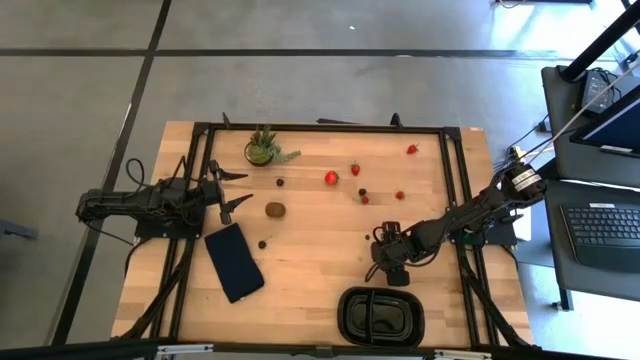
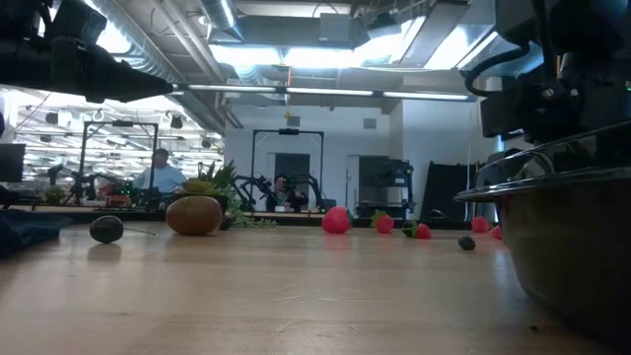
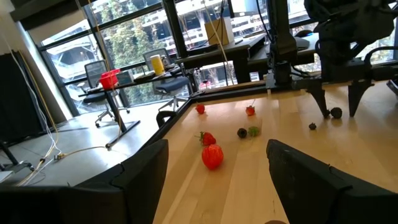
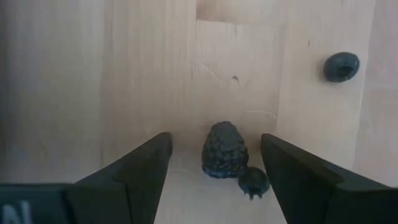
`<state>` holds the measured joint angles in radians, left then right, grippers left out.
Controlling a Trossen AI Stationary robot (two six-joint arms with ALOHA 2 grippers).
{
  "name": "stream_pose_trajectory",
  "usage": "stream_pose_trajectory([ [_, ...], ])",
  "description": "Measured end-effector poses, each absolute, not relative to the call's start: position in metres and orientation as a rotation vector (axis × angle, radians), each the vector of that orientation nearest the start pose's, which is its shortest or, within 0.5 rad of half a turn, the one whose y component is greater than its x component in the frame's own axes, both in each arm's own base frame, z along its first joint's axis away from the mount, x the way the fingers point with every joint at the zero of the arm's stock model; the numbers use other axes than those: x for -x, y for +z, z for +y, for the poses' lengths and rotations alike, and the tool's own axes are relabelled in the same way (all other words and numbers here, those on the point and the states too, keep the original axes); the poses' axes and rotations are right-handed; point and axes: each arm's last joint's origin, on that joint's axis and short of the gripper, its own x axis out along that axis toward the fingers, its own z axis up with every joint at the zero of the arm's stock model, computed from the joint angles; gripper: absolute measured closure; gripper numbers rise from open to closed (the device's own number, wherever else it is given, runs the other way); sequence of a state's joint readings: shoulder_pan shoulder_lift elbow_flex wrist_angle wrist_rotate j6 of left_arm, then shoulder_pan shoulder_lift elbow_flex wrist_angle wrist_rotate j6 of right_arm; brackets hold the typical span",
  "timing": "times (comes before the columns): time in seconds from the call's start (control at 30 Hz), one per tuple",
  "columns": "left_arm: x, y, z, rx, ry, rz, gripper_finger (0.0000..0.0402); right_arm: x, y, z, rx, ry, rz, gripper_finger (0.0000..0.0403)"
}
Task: Pick and placing Produce into tupperware
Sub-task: Put the blackberry into the black container
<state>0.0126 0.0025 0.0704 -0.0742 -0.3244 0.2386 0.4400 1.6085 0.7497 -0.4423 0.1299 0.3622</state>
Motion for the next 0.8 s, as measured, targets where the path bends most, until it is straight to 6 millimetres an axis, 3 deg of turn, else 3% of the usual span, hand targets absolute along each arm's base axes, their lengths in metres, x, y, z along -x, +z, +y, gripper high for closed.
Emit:
stream_pose_trajectory([
  [0.27,-0.0914,0.18,0.0104,-0.237,0.334,0.046,0.0137,-0.2378,0.1266,0.108,0.056,0.034,1.278,0.0163],
  [0.8,-0.0914,0.18,0.0104,-0.237,0.335,0.046,0.0137,-0.2373,0.1255,0.1079,0.055,0.034,1.284,0.0295],
])
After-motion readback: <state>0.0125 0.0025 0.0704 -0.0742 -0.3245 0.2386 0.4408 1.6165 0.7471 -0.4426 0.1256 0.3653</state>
